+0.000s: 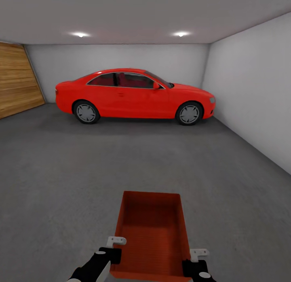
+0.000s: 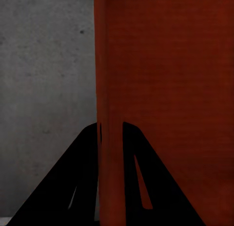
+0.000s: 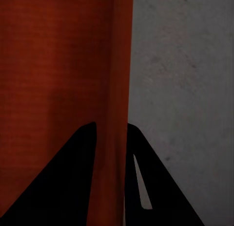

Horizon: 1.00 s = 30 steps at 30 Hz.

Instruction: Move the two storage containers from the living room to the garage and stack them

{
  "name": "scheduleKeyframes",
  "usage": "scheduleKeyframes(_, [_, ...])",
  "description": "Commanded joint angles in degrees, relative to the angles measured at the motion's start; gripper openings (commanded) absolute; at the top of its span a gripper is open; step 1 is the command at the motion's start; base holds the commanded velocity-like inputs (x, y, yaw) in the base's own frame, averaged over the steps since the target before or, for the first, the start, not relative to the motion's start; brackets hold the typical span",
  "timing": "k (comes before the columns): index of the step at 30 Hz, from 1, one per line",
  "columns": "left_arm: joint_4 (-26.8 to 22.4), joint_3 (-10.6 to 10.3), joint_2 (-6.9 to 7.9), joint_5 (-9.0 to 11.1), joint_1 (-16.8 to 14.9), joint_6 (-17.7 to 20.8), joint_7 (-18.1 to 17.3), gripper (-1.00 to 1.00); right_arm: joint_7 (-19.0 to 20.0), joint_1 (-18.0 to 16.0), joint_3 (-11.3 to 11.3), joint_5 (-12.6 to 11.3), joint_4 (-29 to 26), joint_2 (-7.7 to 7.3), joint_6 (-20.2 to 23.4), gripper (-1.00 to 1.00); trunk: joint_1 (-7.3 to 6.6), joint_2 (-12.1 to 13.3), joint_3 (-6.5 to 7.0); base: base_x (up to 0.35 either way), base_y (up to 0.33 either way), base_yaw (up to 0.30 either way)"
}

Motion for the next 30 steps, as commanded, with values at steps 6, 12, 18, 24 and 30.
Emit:
scheduleKeyframes(6, [0.1,-1.5,-0.10,0.5,0.0,0.3,0.1,-1.00,-0.2,-0.1,-0.3,-0.1,0.0,0.04,-0.3,-1.00,0.04,-0.1,-0.07,0.323,0.000,0.000])
scheduleKeyframes(12, [0.1,-1.5,-0.10,0.5,0.1,0.3,0.1,-1.00,-0.2,-0.1,-0.3,-0.1,0.0,0.04,-0.3,-1.00,0.04,-0.1,-0.07,0.323,0.000,0.000])
scheduleKeyframes(18, [0.0,-1.5,-0.18,0.5,0.1,0.3,0.1,-1.00,-0.2,-0.1,-0.3,-0.1,0.0,0.04,-0.3,-1.00,0.04,-0.1,-0.07,0.323,0.000,0.000])
scheduleKeyframes(24, [0.0,-1.5,-0.19,0.4,0.0,0.3,0.1,-1.00,-0.2,-0.1,-0.2,-0.1,0.0,0.04,-0.3,-1.00,0.04,-0.1,-0.07,0.323,0.000,0.000])
scheduleKeyframes(30, [0.0,-1.5,-0.19,0.5,0.1,0.3,0.1,-1.00,-0.2,-0.1,-0.2,0.0,0.0,0.04,-0.3,-1.00,0.04,-0.1,-0.07,0.323,0.000,0.000])
